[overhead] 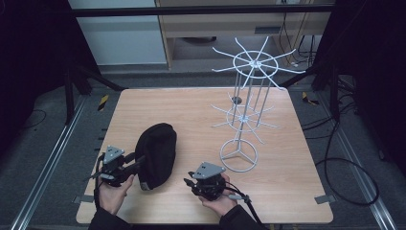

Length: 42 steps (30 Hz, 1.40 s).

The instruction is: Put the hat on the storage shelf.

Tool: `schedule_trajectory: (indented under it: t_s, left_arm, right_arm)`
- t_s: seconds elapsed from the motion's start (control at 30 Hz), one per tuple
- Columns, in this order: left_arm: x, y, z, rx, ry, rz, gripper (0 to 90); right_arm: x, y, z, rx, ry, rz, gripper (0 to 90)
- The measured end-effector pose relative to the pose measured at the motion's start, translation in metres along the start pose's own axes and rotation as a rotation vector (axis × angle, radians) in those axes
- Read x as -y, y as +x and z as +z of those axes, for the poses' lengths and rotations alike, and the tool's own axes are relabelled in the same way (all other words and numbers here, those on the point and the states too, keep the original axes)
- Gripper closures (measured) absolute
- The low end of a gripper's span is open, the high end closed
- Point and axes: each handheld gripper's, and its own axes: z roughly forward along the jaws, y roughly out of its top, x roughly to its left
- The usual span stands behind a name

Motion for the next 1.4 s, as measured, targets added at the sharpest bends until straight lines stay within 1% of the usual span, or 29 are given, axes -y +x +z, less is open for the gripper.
schedule_trajectory:
  t_s: [0.03, 0.1, 0.3, 0.47, 0.53, 0.6, 0.7, 0.77, 0.97, 1.1, 1.2, 1.23, 1.27, 1.4]
  left_arm:
    - [0.001, 0.002, 0.001, -0.021, 0.009, 0.002, 52.7]
    - [0.004, 0.008, 0.003, -0.039, 0.030, -0.001, 52.4]
    - [0.009, 0.019, 0.008, -0.066, 0.059, -0.017, 53.5]
    - [0.011, 0.024, 0.010, -0.084, 0.082, -0.017, 51.3]
    - [0.011, 0.025, 0.009, -0.086, 0.077, -0.021, 49.7]
    - [0.007, 0.025, 0.006, -0.088, 0.054, -0.022, 47.8]
    - [0.001, 0.024, 0.000, -0.079, 0.024, -0.029, 45.5]
    - [-0.004, 0.023, -0.004, -0.072, 0.006, -0.024, 44.6]
    - [-0.017, 0.016, -0.010, -0.051, -0.026, -0.001, 42.1]
    - [-0.024, 0.012, -0.009, -0.033, -0.029, 0.017, 40.7]
    - [-0.029, 0.008, -0.004, -0.014, -0.026, 0.015, 40.0]
    - [-0.030, 0.007, -0.002, -0.011, -0.021, 0.018, 39.8]
    - [-0.031, 0.006, -0.001, -0.008, -0.019, 0.021, 39.7]
    - [-0.038, 0.002, 0.004, -0.001, -0.017, 0.027, 39.3]
  right_arm:
    - [0.001, -0.001, -0.001, 0.004, 0.002, 0.003, 70.4]
    - [0.002, -0.003, -0.003, 0.009, 0.001, 0.007, 70.0]
    - [0.006, -0.010, -0.008, 0.024, 0.002, 0.014, 69.0]
    - [0.010, -0.016, -0.016, 0.042, -0.001, 0.028, 67.1]
    - [0.014, -0.019, -0.023, 0.051, -0.002, 0.035, 65.8]
    - [0.016, -0.022, -0.028, 0.063, -0.006, 0.045, 64.8]
    - [0.022, -0.028, -0.039, 0.084, -0.013, 0.067, 63.7]
    - [0.025, -0.033, -0.045, 0.092, -0.017, 0.091, 63.2]
    - [0.034, -0.043, -0.062, 0.126, -0.027, 0.111, 60.5]
    - [0.043, -0.051, -0.073, 0.159, -0.023, 0.130, 59.4]
    - [0.049, -0.058, -0.082, 0.180, -0.023, 0.148, 59.2]
    - [0.052, -0.060, -0.085, 0.196, -0.024, 0.157, 58.9]
    - [0.053, -0.062, -0.088, 0.201, -0.025, 0.162, 58.7]
    - [0.060, -0.072, -0.099, 0.244, -0.024, 0.187, 57.6]
